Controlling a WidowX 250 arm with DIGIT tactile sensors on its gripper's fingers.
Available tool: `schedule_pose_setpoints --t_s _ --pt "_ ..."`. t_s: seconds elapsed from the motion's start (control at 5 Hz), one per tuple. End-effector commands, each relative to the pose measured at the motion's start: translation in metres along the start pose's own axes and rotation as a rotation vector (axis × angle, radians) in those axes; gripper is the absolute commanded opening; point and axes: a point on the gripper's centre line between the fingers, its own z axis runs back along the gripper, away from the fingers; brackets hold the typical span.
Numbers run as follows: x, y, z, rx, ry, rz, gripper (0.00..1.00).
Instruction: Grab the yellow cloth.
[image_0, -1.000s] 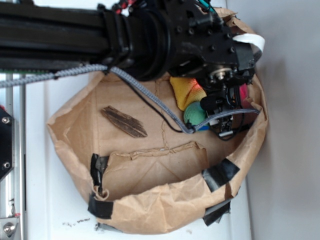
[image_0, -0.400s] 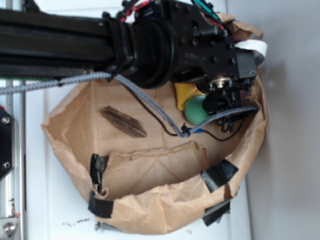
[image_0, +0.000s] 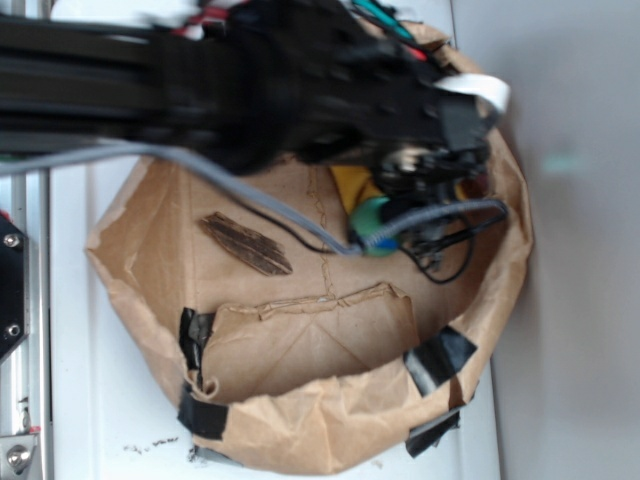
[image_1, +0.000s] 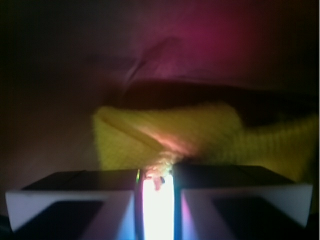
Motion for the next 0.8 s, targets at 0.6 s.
schedule_pose_setpoints --t_s 0.6 --pt "-0.048 -0.032 0.185 -0.141 -0.186 -0.292 0.00"
